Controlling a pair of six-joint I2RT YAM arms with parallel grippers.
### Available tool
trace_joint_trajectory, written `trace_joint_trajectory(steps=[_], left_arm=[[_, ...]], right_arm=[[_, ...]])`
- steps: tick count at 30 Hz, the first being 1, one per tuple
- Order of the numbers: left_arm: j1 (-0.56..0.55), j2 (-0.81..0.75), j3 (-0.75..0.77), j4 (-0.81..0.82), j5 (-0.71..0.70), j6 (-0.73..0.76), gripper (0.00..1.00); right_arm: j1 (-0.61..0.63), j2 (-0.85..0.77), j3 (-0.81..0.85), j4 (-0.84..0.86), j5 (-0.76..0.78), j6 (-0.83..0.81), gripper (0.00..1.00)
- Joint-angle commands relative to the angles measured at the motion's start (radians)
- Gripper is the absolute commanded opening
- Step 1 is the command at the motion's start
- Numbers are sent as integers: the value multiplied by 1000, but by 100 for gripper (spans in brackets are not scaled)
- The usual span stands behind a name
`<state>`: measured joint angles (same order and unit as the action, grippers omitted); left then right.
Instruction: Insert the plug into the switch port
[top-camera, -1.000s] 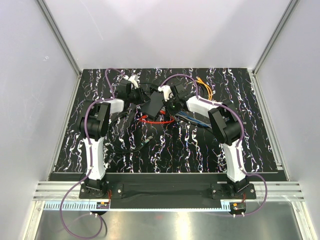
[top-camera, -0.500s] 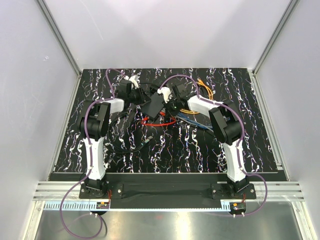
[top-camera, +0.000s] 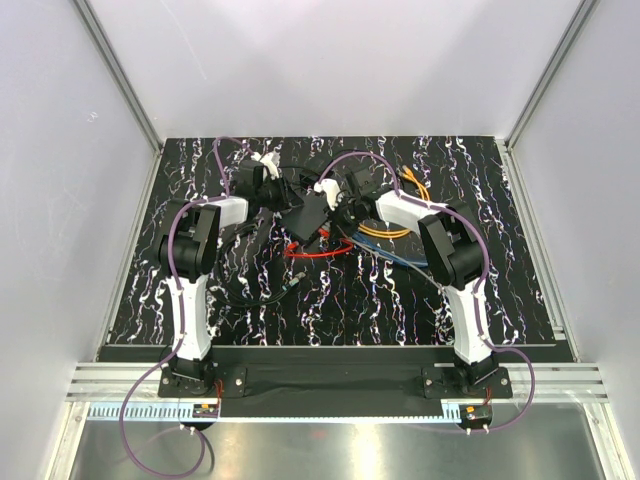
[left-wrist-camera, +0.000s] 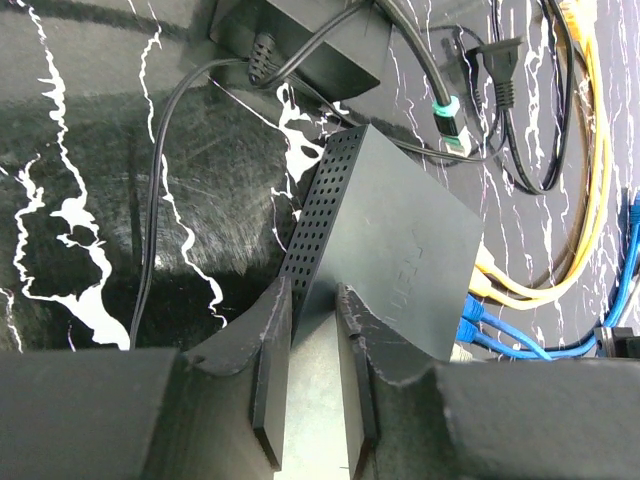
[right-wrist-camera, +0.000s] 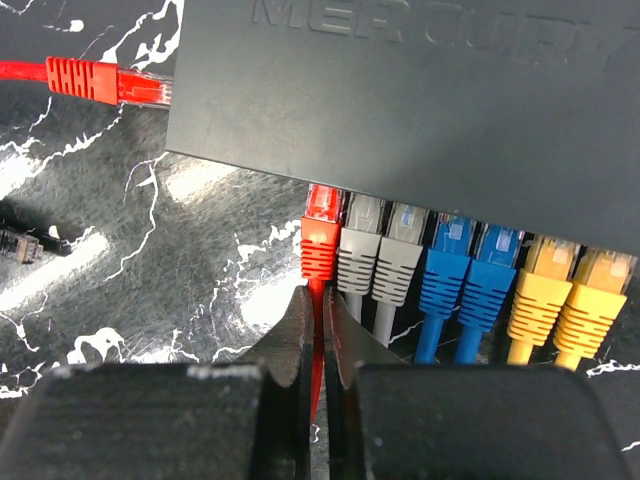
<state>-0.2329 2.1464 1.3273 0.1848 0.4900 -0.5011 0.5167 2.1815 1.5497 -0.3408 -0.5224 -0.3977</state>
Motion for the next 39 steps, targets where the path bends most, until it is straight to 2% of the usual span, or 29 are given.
trace_joint_trajectory(steps=[1, 11, 17, 25, 28, 32, 34, 35, 39], left_arm=[[-95, -8, -30, -226, 318, -27, 27], [-80, -5, -5, -234, 331, -33, 34], [-48, -8, 53, -275, 321, -10, 38], [-34, -55, 99, -317, 323, 36, 43], [-23, -80, 110, -346, 314, 75, 47], [6, -135, 127, -424, 302, 188, 48], [30, -177, 133, -485, 298, 249, 48], [38, -190, 138, -510, 283, 328, 48], [75, -258, 158, -672, 236, 539, 47]], right_arm=[[28, -25, 23, 261, -59, -64, 1], [-14, 31, 119, 186, -48, -151, 16], [-43, 27, 153, 112, -41, -285, 27], [-78, 38, 187, 62, -10, -435, 33], [-93, 49, 205, 54, 1, -454, 45], [-104, 21, 211, 36, -17, -454, 56], [-104, -18, 191, 33, -34, -443, 64], [-103, -37, 182, 33, -50, -429, 68], [-107, -103, 173, 5, -64, -414, 72]])
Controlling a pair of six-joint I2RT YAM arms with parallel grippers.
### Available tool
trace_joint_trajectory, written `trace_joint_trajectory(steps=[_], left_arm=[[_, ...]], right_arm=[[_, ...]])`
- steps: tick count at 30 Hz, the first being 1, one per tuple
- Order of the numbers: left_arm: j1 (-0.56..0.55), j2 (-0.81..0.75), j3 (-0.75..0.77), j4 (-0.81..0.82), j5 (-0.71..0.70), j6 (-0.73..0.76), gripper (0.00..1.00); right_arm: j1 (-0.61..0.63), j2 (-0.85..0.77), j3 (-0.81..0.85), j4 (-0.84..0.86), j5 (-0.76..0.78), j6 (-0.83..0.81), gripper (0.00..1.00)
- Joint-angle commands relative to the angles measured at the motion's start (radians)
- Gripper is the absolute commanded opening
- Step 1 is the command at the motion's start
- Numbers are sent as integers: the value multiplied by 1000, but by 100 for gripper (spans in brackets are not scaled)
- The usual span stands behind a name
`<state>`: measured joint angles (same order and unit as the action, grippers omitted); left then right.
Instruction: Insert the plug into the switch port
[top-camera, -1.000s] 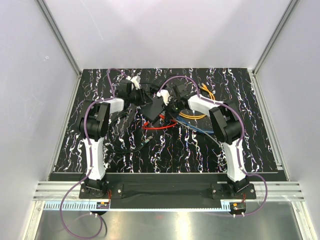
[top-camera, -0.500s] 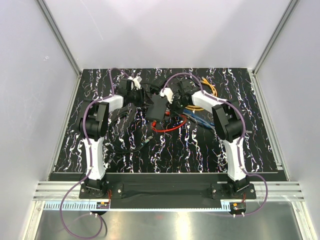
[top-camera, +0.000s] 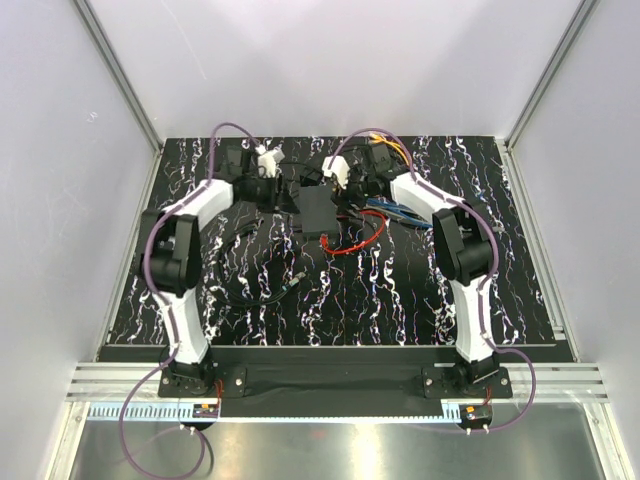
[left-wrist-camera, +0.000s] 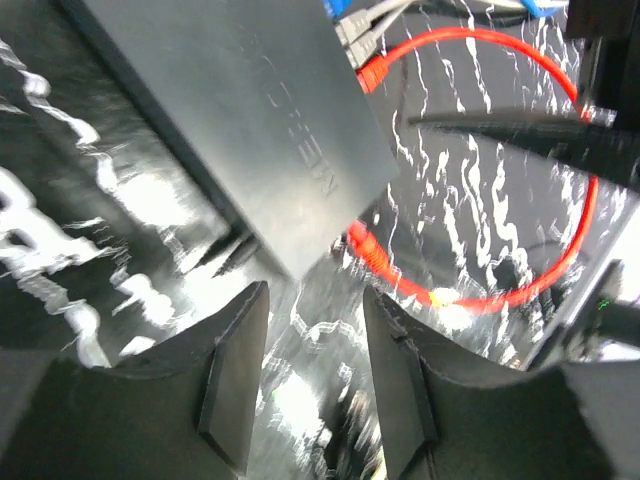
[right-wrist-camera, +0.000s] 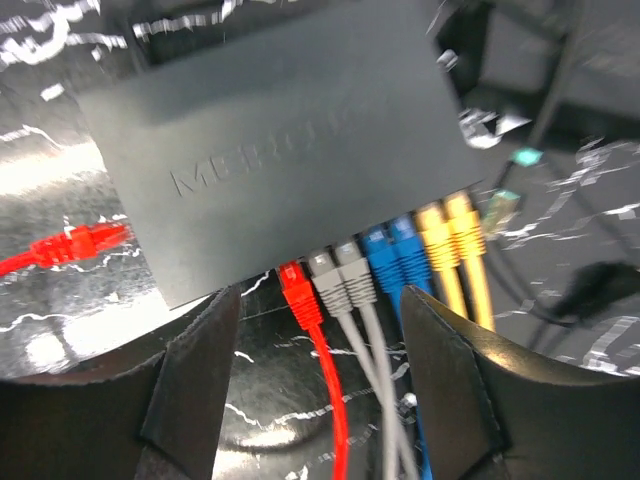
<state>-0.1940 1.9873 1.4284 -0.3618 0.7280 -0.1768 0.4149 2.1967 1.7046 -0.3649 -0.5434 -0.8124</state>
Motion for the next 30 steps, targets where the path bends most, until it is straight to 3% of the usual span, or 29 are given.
trace_joint_trajectory(steps=[1, 10, 17, 24, 27, 30], left_arm=[[54, -122, 56, -144, -10, 246, 47], [162, -162, 84, -292, -81, 442, 47], [172, -130, 115, -356, -150, 502, 48], [171, -35, 228, -476, -242, 677, 45], [162, -5, 270, -503, -306, 761, 39], [137, 34, 299, -549, -346, 844, 40]], right_arm=[[-4, -126, 17, 5, -43, -4, 70], [-2, -167, -31, -377, -128, -157, 58], [-10, -127, -193, -485, 32, -292, 50], [-36, -198, -286, -410, 59, -274, 63], [-34, -226, -235, -387, 13, -200, 66], [-34, -239, -177, -365, -23, -127, 69]])
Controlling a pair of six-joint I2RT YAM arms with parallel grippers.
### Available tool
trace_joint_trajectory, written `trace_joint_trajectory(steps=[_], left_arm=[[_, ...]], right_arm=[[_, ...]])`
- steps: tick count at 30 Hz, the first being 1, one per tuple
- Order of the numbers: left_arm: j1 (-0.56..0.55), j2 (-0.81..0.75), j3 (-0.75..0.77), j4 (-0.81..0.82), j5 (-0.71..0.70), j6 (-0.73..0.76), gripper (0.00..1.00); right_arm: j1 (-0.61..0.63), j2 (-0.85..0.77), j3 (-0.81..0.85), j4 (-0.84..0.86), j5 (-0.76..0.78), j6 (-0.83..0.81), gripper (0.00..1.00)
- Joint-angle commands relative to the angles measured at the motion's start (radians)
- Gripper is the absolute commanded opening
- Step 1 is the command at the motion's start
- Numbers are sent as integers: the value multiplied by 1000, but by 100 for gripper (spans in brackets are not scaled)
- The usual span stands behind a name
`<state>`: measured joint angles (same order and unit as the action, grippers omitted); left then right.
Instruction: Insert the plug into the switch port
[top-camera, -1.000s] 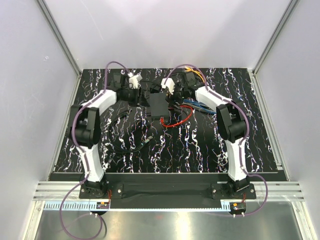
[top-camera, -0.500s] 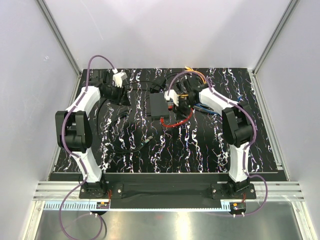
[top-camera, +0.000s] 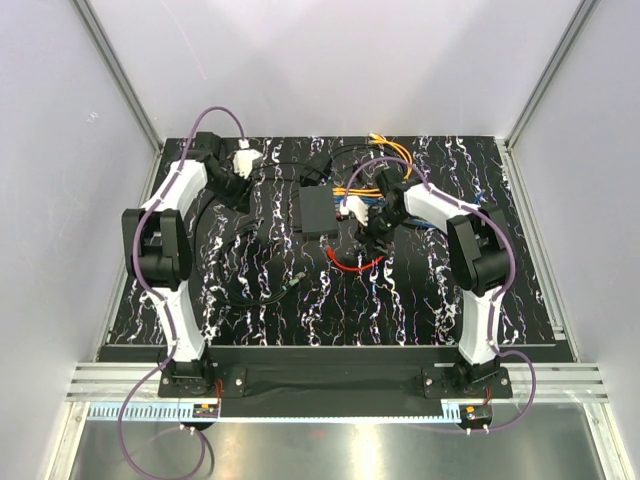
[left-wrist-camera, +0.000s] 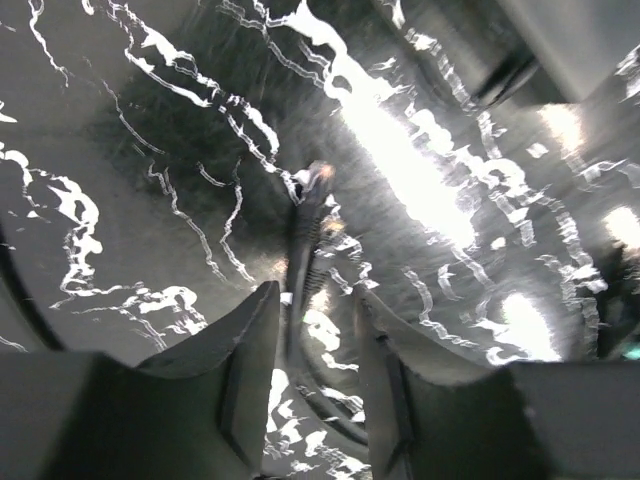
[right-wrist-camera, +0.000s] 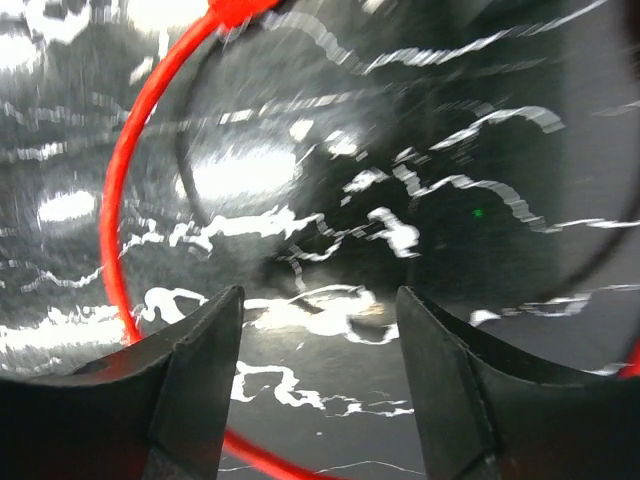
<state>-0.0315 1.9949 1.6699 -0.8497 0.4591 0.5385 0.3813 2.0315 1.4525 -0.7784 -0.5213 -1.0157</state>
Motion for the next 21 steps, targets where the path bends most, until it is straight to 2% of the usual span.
trace_joint_trajectory(steps=[1, 7, 8, 15, 19, 21], left_arm=[[-31, 47, 60, -68, -85, 150, 42], [-59, 94, 65, -58, -115, 167, 43], [-59, 108, 65, -48, -123, 167, 43], [-77, 162, 70, -52, -158, 201, 40], [-76, 147, 59, -46, -168, 210, 19], [-74, 121, 54, -48, -160, 204, 15]], right_arm=[[-1, -79, 81, 60, -55, 95, 70], [-2, -99, 115, 108, -57, 190, 76], [-2, -105, 114, 111, -57, 201, 80], [-22, -140, 131, 134, -83, 267, 82], [-45, -145, 169, 125, -118, 319, 81], [-58, -148, 190, 110, -135, 330, 81]])
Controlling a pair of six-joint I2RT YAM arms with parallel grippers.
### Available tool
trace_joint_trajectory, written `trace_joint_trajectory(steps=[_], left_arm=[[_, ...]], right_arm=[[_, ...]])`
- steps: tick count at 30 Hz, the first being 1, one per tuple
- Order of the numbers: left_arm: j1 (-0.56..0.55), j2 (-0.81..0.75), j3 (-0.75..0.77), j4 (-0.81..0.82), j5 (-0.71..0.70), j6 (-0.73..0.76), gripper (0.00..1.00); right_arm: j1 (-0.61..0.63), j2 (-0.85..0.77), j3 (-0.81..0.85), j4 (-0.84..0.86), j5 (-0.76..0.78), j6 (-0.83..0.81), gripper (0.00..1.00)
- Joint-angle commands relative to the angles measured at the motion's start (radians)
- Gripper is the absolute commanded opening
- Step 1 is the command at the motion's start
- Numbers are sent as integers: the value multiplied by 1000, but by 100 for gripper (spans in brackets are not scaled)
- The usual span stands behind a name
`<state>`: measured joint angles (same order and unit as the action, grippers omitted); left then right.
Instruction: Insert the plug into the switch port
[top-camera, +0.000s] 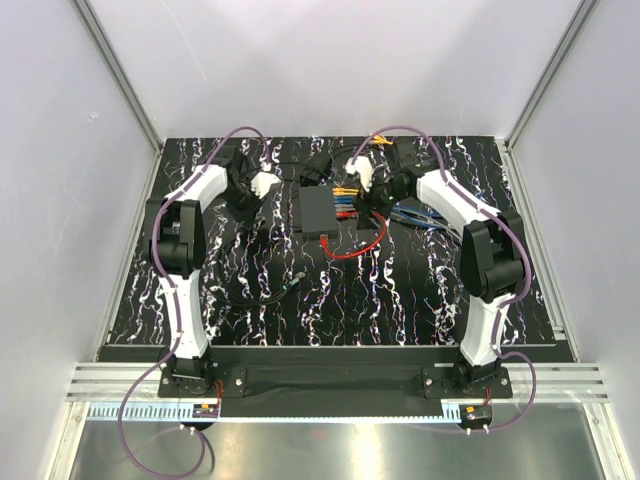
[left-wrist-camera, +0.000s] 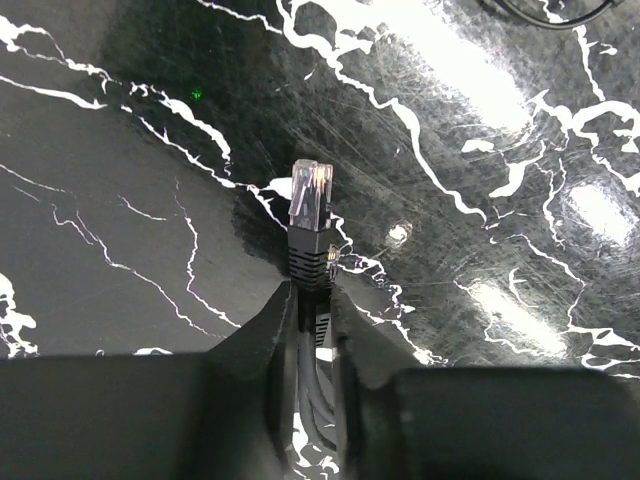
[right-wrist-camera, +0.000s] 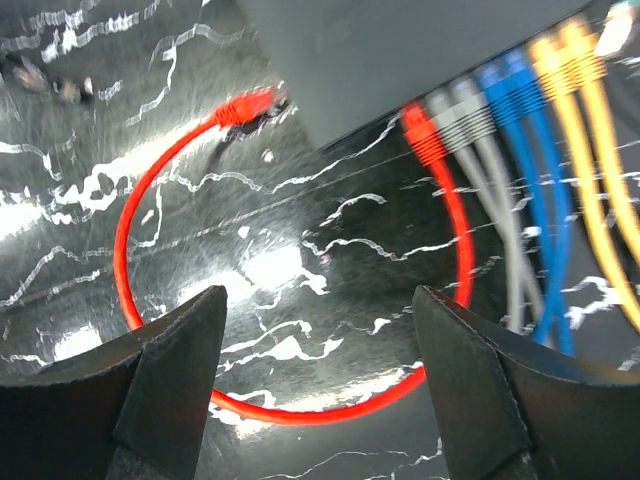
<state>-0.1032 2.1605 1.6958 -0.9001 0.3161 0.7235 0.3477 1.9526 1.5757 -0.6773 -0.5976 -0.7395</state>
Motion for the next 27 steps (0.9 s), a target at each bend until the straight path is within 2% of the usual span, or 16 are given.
trace_joint_trajectory(steps=[1, 3, 5, 7, 9, 11, 18, 23, 26, 27], left_arm=[[-3, -77, 27, -3, -11, 19, 12], [-3, -116, 24, -19, 1, 13, 4], [3, -181, 24, -42, 32, -2, 0], [13, -234, 24, -46, 63, -39, 0], [19, -287, 28, -62, 89, -58, 8], [19, -310, 28, -98, 104, -53, 10], [30, -375, -47, -117, 150, -39, 6], [33, -381, -140, -10, 118, -61, 20], [39, -347, -150, 38, 89, -99, 41], [43, -341, -142, 41, 89, -105, 41]], right_arm=[[-27, -70, 72, 4, -71, 66, 81], [-30, -84, 75, 2, -85, 78, 81], [-32, -96, 76, -1, -105, 95, 81], [-33, -106, 76, -2, -131, 118, 81], [-33, -113, 78, -7, -151, 137, 82], [-33, -113, 84, -11, -177, 163, 82], [-33, -113, 103, -33, -205, 178, 81], [-33, -107, 96, -37, -214, 189, 82], [-33, -101, 98, -42, -217, 193, 82], [-33, -101, 98, -48, -217, 190, 82]])
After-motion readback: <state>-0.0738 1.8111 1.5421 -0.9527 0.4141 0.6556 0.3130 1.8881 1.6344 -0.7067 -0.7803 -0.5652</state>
